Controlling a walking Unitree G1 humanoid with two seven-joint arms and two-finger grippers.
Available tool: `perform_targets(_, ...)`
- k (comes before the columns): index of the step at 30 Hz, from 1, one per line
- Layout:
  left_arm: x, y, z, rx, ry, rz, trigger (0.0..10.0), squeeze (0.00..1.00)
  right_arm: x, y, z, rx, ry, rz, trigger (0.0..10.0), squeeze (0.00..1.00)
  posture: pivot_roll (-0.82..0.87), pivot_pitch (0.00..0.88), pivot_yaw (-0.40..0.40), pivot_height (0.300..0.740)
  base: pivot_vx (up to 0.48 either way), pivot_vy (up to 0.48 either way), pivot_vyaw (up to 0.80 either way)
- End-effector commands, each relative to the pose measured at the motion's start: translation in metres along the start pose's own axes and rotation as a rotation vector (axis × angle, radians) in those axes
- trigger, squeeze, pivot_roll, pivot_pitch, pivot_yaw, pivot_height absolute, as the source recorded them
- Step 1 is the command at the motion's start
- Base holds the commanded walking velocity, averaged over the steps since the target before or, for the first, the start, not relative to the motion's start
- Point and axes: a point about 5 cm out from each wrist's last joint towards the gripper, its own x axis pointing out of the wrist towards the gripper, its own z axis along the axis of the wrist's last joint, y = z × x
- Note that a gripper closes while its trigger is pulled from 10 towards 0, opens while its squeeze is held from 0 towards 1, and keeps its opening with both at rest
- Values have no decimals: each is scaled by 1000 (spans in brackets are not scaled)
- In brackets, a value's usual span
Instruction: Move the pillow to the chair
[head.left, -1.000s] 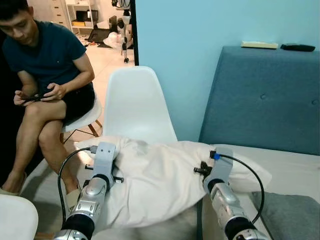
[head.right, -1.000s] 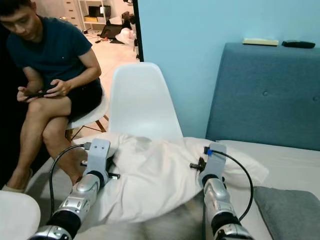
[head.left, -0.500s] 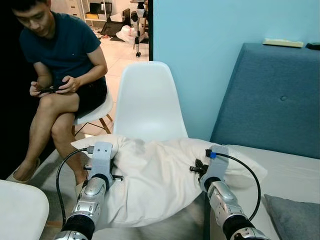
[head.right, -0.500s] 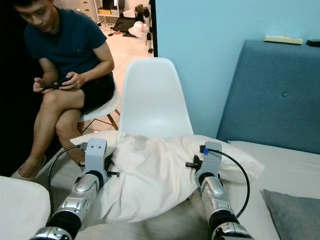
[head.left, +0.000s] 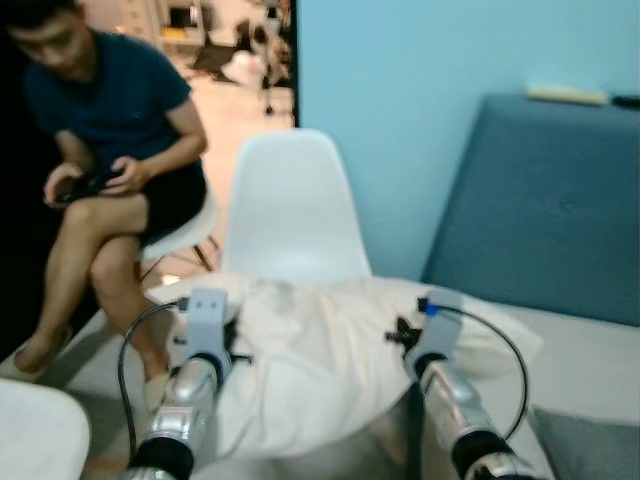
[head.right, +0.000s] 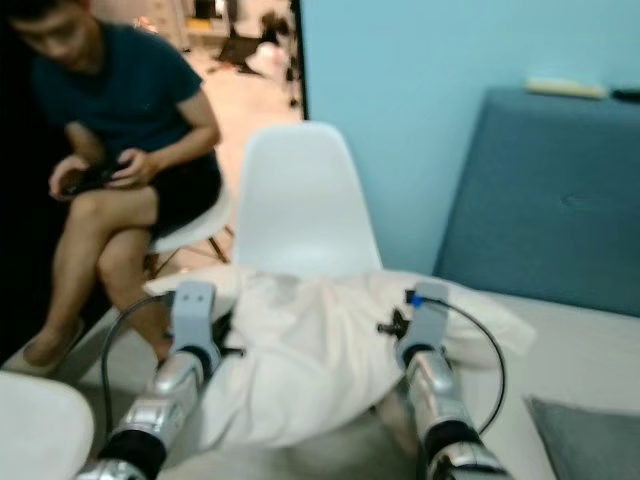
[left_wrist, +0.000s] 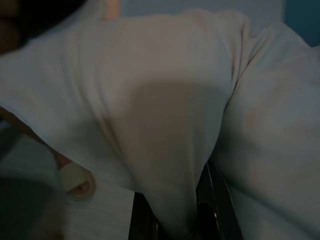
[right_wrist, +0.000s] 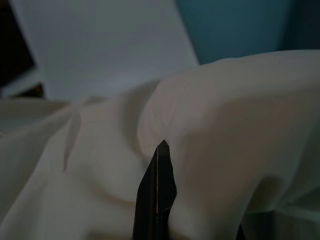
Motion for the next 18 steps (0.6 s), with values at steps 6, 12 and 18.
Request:
perform_targets(6, 1, 7, 10, 16, -50, 7, 10000, 0, 4, 14, 10, 21, -69, 54, 10000, 0, -39, 19, 26, 740, 329, 0, 0)
perform_targets(12, 1, 8, 11, 22, -51, 4, 10000, 0, 3, 14, 9, 30, -76, 53, 10000, 0, -39, 25, 29, 740, 323, 0, -769)
perform_targets(18, 1, 7, 11, 25, -49, -2, 10000, 0, 2, 14, 9, 30, -82, 42, 10000, 0, -41, 28, 33, 740, 317, 0, 0)
